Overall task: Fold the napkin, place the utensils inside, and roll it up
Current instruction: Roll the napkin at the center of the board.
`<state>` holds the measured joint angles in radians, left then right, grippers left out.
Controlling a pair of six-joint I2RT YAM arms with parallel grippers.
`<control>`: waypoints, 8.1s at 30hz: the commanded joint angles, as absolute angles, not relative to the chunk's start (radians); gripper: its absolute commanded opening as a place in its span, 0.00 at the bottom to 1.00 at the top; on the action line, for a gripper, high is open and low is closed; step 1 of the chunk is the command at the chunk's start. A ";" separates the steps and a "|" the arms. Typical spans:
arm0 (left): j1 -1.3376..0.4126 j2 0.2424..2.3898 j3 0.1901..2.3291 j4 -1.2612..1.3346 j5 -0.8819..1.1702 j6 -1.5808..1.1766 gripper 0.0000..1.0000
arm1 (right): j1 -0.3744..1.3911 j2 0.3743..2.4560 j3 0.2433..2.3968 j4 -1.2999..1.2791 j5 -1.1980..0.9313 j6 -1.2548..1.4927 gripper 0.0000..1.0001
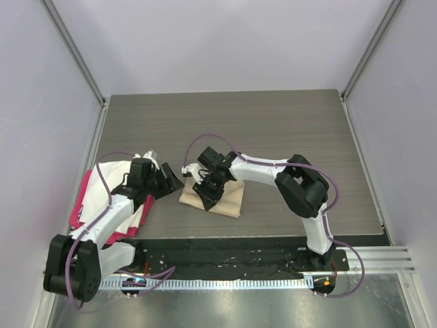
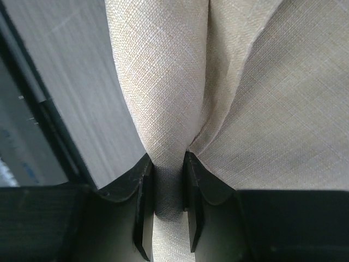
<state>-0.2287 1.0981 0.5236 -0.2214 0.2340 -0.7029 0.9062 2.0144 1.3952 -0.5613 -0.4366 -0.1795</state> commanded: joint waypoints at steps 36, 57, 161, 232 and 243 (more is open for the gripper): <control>-0.232 1.293 0.307 0.301 0.460 -0.813 0.04 | 0.764 2.140 1.488 -0.704 -0.686 -0.017 0.41; -0.232 1.365 0.508 -0.126 0.428 -0.770 0.00 | 1.144 1.667 1.078 -0.167 0.271 -0.147 0.75; -0.241 1.445 0.502 -0.038 0.474 -0.742 0.00 | 1.106 1.835 1.089 -0.259 0.083 -0.127 0.38; -0.241 1.330 0.400 -0.011 0.416 -0.793 0.00 | 1.221 1.781 1.157 -0.282 0.295 -0.121 0.67; -0.241 1.325 0.406 -0.018 0.417 -0.790 0.00 | 1.221 1.838 1.137 -0.275 0.222 -0.126 0.44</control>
<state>-0.2371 1.3113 0.3965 0.0257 0.4351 -0.8051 1.2163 1.8271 1.1450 -0.3084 0.2256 -0.1211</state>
